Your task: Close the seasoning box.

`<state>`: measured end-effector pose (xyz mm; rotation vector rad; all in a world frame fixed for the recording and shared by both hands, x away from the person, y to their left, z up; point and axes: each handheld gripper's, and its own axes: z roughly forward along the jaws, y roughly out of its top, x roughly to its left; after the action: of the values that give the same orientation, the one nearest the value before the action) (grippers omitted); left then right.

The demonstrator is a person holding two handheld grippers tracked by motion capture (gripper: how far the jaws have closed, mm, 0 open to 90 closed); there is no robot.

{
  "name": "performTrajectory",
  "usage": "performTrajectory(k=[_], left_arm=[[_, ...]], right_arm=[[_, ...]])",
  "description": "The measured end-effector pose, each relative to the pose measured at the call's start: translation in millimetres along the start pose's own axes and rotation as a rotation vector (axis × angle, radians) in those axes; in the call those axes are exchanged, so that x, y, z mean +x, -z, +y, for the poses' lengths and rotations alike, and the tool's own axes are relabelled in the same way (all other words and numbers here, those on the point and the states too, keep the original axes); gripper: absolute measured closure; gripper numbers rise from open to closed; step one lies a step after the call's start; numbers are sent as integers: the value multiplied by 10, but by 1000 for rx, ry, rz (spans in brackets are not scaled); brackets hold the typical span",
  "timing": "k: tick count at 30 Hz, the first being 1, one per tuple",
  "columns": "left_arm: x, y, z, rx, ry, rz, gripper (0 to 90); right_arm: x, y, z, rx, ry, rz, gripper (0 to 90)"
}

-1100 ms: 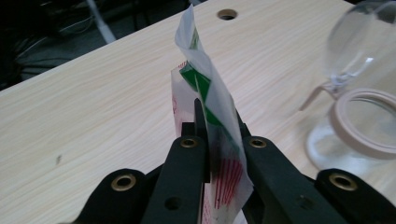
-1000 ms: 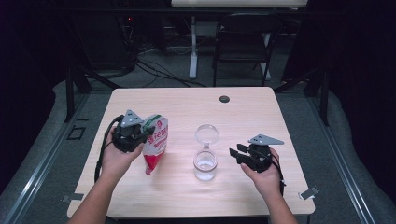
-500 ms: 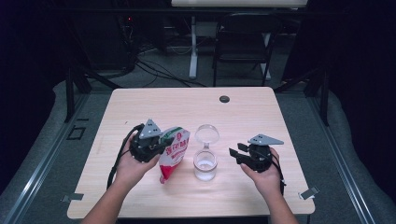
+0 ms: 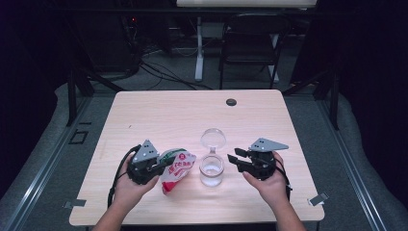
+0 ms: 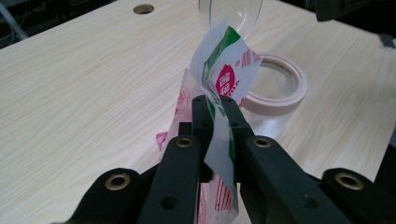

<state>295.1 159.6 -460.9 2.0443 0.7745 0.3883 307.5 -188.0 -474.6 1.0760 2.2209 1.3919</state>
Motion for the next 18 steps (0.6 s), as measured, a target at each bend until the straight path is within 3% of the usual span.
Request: performTrajectory(k=[4, 8, 14, 18], left_arm=[[0, -5, -62, -34, 16, -14, 869], [-15, -17, -65, -36, 21, -26, 867], [-34, -34, -61, -37, 18, -24, 864], [-34, -37, -64, -39, 25, -24, 862]], right_arm=[[118, -64, 65, 27, 21, 84, 717], [282, -221, 158, 78, 86, 144, 783], [454, -426, 313, 90, 134, 196, 777], [526, -515, 391, 81, 171, 205, 757]])
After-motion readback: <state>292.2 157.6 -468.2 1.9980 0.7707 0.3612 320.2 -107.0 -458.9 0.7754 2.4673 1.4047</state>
